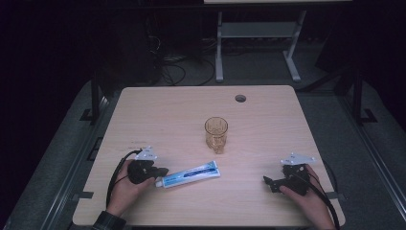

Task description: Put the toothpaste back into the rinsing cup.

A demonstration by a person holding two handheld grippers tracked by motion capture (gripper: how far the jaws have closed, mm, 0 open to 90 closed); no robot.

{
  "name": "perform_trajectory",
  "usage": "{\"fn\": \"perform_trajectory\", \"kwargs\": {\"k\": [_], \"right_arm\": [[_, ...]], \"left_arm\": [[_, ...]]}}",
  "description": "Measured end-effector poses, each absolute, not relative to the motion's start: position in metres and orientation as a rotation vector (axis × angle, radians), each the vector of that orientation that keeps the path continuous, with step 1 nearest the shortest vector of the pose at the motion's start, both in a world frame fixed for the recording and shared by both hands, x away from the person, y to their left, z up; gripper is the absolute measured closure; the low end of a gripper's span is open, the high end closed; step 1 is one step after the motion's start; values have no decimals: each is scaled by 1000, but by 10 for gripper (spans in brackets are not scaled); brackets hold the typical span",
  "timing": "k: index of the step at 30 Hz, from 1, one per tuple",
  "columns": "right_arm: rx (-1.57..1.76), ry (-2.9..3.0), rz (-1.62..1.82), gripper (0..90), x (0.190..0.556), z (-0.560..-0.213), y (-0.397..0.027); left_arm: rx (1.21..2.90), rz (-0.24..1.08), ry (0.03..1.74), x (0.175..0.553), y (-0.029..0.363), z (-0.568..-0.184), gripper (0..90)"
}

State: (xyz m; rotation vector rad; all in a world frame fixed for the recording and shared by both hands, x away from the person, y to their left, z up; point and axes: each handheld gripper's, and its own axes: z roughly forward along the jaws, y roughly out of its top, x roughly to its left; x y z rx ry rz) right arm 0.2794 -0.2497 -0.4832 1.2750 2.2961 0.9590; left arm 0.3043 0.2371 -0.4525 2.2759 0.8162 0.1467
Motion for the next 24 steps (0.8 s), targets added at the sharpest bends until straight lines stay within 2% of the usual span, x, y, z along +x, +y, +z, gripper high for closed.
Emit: {"fn": "perform_trajectory", "kwargs": {"k": [20,24], "right_arm": [[1277,2296,959,4,279,-483,-250],[1276,2296,959,4,279,-483,-250]], "left_arm": [[2320,69,714,267,219,-451,900],[2309,87,744,268,218,-451,830]]}}
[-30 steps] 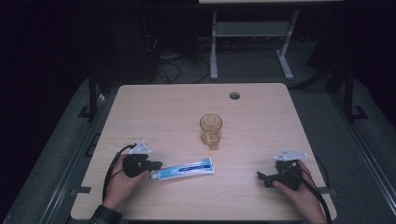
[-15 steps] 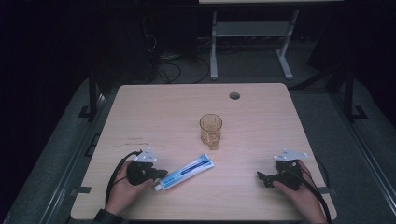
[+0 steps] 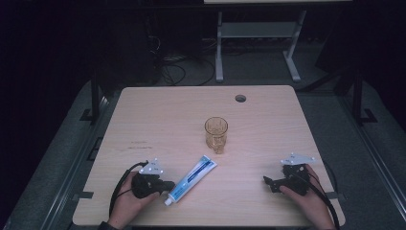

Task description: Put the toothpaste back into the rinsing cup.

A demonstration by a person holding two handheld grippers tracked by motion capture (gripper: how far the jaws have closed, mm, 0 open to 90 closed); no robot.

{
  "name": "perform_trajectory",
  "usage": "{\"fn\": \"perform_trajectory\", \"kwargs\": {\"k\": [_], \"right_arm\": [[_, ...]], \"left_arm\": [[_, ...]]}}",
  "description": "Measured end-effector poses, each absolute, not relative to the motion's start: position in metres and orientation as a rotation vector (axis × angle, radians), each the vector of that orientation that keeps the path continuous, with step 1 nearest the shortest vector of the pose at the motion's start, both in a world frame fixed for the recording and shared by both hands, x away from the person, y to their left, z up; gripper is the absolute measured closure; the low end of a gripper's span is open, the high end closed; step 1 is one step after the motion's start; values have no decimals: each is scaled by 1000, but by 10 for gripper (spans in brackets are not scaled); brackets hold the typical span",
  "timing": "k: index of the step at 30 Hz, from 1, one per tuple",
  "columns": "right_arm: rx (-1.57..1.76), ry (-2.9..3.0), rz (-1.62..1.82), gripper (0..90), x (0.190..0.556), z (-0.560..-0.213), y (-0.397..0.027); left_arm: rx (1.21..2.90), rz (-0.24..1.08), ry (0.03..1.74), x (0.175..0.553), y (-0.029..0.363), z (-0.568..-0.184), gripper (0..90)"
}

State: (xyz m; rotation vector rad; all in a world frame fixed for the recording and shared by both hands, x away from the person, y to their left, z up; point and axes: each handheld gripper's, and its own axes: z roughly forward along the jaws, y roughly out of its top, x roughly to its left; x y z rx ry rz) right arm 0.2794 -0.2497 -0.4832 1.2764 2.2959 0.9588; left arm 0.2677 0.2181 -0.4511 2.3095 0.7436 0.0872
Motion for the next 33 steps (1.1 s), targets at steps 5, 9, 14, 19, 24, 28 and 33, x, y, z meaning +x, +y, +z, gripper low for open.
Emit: {"fn": "perform_trajectory", "kwargs": {"k": [5,9,14,19,24,28,33], "right_arm": [[1276,2296,959,5,279,-483,-250],[1276,2296,958,4,279,-483,-250],[1277,2296,959,5,279,-483,-250],[1278,2295,959,4,279,-483,-250],[1278,2295,959,4,279,-483,-250],[1278,2295,959,5,279,-483,-250],[1278,2295,959,4,279,-483,-250]], "left_arm": [[2272,135,806,273,222,-448,694],[2240,162,851,278,225,-445,564],[2233,171,891,283,224,-441,434],[2228,186,895,288,217,-431,391],[2234,186,882,294,210,-425,355],[2252,180,859,297,199,-422,341],[2264,174,846,301,187,-419,313]]}}
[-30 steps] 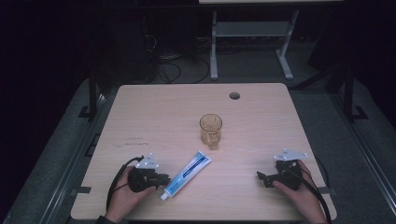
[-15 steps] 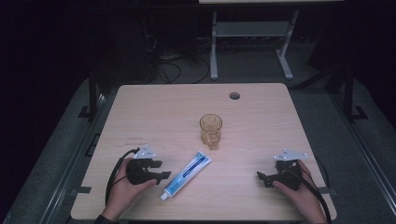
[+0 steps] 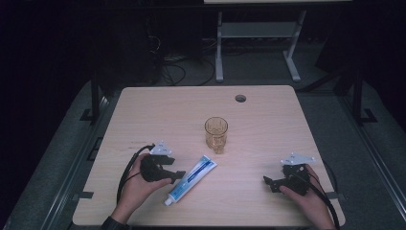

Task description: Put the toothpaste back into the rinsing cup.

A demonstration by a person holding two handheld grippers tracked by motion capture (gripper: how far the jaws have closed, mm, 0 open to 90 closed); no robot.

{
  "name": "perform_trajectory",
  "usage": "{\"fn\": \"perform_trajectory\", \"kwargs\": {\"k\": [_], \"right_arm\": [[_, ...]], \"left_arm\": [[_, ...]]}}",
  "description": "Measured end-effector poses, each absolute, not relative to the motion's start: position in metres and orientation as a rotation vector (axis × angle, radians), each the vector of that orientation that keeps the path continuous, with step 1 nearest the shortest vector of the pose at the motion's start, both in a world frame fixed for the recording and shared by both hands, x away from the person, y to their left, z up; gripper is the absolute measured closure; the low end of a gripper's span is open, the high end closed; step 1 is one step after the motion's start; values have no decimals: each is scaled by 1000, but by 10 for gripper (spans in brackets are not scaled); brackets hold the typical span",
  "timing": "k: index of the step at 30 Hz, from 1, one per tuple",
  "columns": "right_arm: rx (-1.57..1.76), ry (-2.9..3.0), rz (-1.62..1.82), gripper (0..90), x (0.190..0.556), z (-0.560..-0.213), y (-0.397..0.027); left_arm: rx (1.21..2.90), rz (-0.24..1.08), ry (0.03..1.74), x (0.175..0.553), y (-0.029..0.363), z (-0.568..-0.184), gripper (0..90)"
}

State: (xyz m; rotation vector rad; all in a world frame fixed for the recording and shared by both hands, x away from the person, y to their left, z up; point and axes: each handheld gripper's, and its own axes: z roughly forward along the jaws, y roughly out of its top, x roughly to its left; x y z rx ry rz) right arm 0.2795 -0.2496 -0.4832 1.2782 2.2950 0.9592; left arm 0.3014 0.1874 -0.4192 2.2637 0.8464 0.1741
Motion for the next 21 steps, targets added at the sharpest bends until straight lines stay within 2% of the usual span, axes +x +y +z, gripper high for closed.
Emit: {"fn": "perform_trajectory", "kwargs": {"k": [9,21], "right_arm": [[1278,2295,959,4,279,-483,-250],[1278,2295,959,5,279,-483,-250]], "left_arm": [[2282,185,826,306,169,-414,258],[2323,180,816,317,138,-418,248]]}}
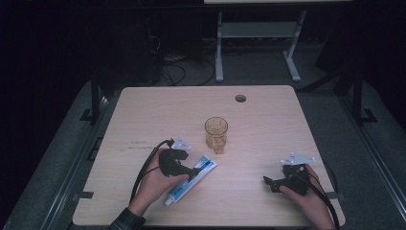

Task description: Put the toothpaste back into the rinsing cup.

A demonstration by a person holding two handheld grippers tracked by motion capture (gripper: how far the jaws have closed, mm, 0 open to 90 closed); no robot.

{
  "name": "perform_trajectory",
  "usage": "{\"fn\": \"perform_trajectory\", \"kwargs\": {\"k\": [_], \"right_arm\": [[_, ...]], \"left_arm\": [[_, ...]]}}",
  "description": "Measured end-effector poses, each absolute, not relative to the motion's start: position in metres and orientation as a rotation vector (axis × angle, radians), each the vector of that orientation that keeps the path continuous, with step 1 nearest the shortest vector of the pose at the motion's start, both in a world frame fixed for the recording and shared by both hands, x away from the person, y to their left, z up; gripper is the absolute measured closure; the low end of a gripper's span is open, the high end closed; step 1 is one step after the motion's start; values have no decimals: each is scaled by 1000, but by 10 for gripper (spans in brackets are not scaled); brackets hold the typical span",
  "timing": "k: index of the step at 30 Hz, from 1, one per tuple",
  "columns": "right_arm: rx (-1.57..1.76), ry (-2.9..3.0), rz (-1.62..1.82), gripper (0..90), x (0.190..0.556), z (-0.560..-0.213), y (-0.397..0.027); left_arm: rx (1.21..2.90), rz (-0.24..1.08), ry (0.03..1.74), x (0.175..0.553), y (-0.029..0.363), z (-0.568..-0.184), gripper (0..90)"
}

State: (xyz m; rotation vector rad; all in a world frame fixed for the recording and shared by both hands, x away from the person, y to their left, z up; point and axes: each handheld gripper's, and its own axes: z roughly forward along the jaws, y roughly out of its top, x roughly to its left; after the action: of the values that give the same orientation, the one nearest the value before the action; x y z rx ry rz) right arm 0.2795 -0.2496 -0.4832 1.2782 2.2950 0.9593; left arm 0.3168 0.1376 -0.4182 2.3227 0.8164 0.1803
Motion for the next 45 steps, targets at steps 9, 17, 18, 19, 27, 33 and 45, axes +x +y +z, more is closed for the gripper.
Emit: {"fn": "perform_trajectory", "kwargs": {"k": [9,17,18,19,27,33,45], "right_arm": [[1278,2295,959,4,279,-483,-250],[1277,2296,960,5,280,-483,-250],[1277,2296,960,5,280,-483,-250],[1277,2296,960,4,280,-483,-250],[1277,2297,960,4,280,-483,-250],[1277,2297,960,4,280,-483,-250],[1276,2296,960,4,280,-483,-250]], "left_arm": [[2378,184,830,328,116,-434,248],[2445,204,834,332,104,-447,253],[2445,204,834,332,104,-447,254],[2457,208,837,332,102,-449,254],[2484,231,823,329,98,-454,296],[2476,242,831,325,97,-453,387],[2488,231,867,324,97,-449,536]]}}
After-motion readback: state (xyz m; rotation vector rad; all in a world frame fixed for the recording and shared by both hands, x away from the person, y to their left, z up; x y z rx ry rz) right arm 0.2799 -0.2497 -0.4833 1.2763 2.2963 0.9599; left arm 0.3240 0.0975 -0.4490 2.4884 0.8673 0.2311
